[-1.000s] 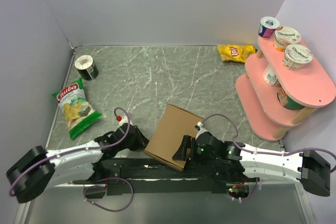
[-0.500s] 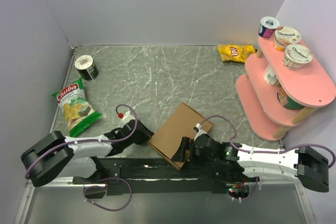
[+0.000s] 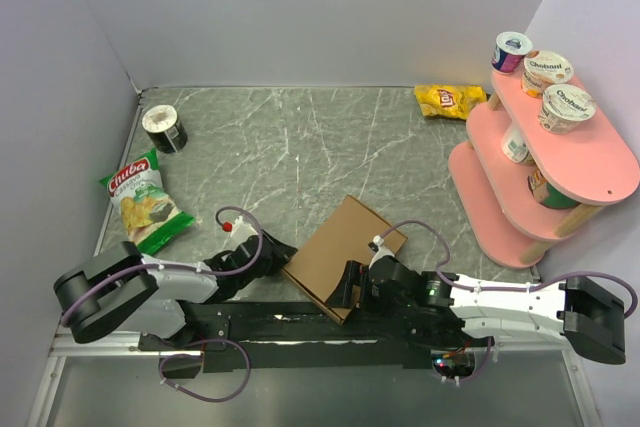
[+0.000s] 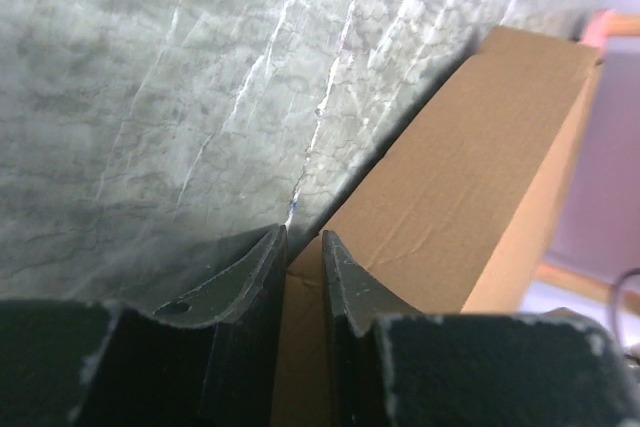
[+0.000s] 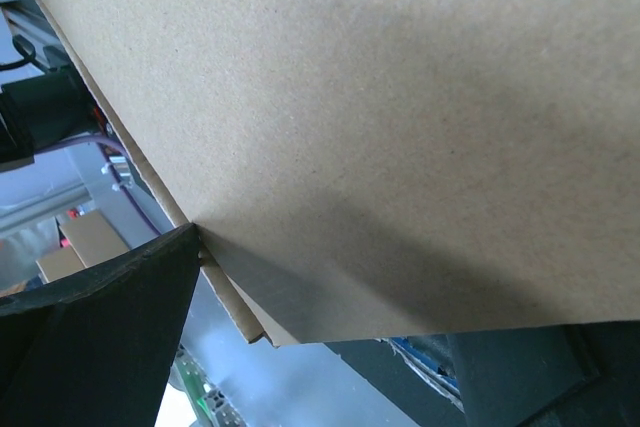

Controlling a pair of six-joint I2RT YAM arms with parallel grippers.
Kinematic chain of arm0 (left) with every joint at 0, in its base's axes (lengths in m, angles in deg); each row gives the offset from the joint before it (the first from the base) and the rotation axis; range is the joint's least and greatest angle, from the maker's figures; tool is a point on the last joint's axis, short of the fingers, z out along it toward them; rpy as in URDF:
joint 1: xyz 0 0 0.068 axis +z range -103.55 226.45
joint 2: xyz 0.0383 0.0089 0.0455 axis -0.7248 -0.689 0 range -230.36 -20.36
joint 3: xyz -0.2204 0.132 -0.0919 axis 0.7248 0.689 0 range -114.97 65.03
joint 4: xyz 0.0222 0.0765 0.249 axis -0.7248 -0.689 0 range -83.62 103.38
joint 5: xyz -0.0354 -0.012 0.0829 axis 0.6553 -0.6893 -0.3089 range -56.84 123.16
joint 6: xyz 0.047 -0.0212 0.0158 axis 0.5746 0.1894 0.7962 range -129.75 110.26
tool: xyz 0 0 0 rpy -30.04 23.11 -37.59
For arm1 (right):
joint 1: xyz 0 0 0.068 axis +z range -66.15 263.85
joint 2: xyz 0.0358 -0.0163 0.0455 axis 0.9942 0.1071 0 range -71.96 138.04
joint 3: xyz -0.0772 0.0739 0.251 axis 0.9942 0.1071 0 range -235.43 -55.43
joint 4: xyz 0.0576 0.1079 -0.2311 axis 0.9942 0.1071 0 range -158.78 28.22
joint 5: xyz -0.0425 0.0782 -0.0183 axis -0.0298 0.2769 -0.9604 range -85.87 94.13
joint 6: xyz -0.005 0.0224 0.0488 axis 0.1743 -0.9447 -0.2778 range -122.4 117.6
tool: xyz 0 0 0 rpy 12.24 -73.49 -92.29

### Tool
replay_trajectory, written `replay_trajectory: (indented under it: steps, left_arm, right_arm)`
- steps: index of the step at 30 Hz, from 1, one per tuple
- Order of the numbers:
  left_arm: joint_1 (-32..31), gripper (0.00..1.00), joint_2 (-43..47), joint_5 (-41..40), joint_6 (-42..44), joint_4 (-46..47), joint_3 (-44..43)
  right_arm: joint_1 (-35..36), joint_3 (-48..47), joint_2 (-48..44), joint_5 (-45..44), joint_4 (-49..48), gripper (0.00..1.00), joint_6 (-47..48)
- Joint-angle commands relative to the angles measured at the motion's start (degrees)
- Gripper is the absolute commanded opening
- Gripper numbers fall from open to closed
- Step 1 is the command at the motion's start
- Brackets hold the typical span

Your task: Fold the paper box

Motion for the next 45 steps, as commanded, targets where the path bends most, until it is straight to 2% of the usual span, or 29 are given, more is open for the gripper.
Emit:
replay_trajectory:
  steps: [1, 3, 8, 12, 14, 16, 18, 19, 20, 21, 22, 23, 24, 25, 29, 31, 34, 37, 38, 41, 43, 45]
  left_arm:
    - [-7.92, 0.26, -4.36, 19.61, -9.76, 18.81, 1.85]
    - [-8.01, 0.25, -5.59, 19.78, -10.22, 21.02, 2.39]
    - [-9.95, 0.27, -7.96, 20.84, -8.11, 18.92, -2.45]
    - [-10.03, 0.28, -7.71, 19.7, -10.65, 22.69, 0.53]
    - [-9.07, 0.33, -7.09, 19.61, -9.96, 23.14, 1.5]
    - [-4.27, 0.36, -5.0, 21.1, -6.11, 21.39, 1.68]
    - [0.14, 0.44, -2.45, 23.73, -2.85, 16.13, 2.03]
    - [4.77, 0.47, 0.53, 24.79, 1.08, 14.02, 2.03]
    - [7.08, 0.53, 2.12, 25.49, 3.38, 11.39, 0.82]
    - [9.37, 0.56, 3.79, 26.2, 6.02, 4.4, -0.33]
    - [13.83, 0.58, 6.59, 26.38, 12.31, 0.85, -1.91]
    - [16.05, 0.65, 7.58, 26.47, 15.59, -2.75, -5.92]
    - [18.33, 0.67, 8.28, 27.08, 18.75, -9.49, -8.14]
    - [22.97, 0.69, 8.9, 27.69, 24.09, -11.47, -10.16]
    - [33.45, 0.86, 6.54, 32.26, 34.41, -18.51, -20.7]
    - [38.01, 0.87, 3.91, 34.8, 38.45, -20.18, -23.27]
    - [42.17, 0.92, 1.18, 36.04, 42.15, -22.12, -27.66]
    - [43.75, 0.96, 0.56, 36.4, 46.62, -25.98, -33.19]
    - [43.93, 0.98, 0.38, 35.96, 47.78, -30.34, -36.95]
    - [44.28, 0.99, 1.52, 37.09, 50.86, -34.33, -41.98]
    - [44.28, 0.96, 3.09, 37.54, 52.7, -35.39, -43.66]
    - [44.55, 0.96, 4.07, 37.28, 54.72, -38.36, -46.47]
  right_arm:
    - [-0.27, -1.71, 2.07, -16.04, -21.66, 0.98, 2.3]
    - [-0.27, -1.18, 1.54, -16.74, -21.66, 0.98, 1.78]
    - [-0.18, -1.97, 1.36, -17.45, -20.17, 0.98, 2.65]
    - [-0.09, -1.18, 0.4, -18.24, -19.81, 0.98, 1.87]
    - [-0.09, -0.92, -0.04, -18.59, -19.63, 0.98, 1.6]
    - [-0.01, -1.0, -0.22, -18.68, -19.2, 0.98, 1.78]
    - [-0.09, -1.18, -0.48, -19.38, -18.23, 0.98, 1.86]
    - [-0.01, -1.18, -1.01, -19.82, -18.05, 0.98, 1.86]
    - [0.0, -1.27, -1.19, -20.26, -17.96, 0.98, 1.95]
    - [-0.09, -1.53, -1.45, -20.96, -17.7, 0.98, 1.95]
    - [-0.01, -1.62, -1.63, -21.4, -17.44, 0.98, 2.13]
    - [-0.09, -1.88, -1.71, -21.84, -17.35, 0.98, 2.48]
    - [-0.01, -2.49, -1.72, -22.54, -17.09, 0.98, 2.57]
    - [0.0, -2.67, -1.45, -22.72, -17.35, 0.98, 2.74]
    - [-0.35, -4.6, 0.56, -24.83, -18.57, 0.98, 5.1]
    - [-1.14, -6.36, 2.84, -25.27, -19.1, 0.98, 6.43]
    - [-2.81, -9.52, 6.96, -24.75, -19.2, 0.99, 8.02]
    - [-3.52, -14.18, 8.48, -23.86, -12.18, 1.0, 7.4]
    - [-3.35, -15.14, 8.22, -24.39, -10.95, 1.0, 7.58]
    - [-3.61, -14.46, 8.57, -25.01, -10.05, 0.99, 7.05]
    - [-4.22, -14.01, 10.14, -23.61, -12.95, 0.99, 6.7]
    - [-3.7, -15.85, 10.24, -22.99, -10.95, 1.0, 7.57]
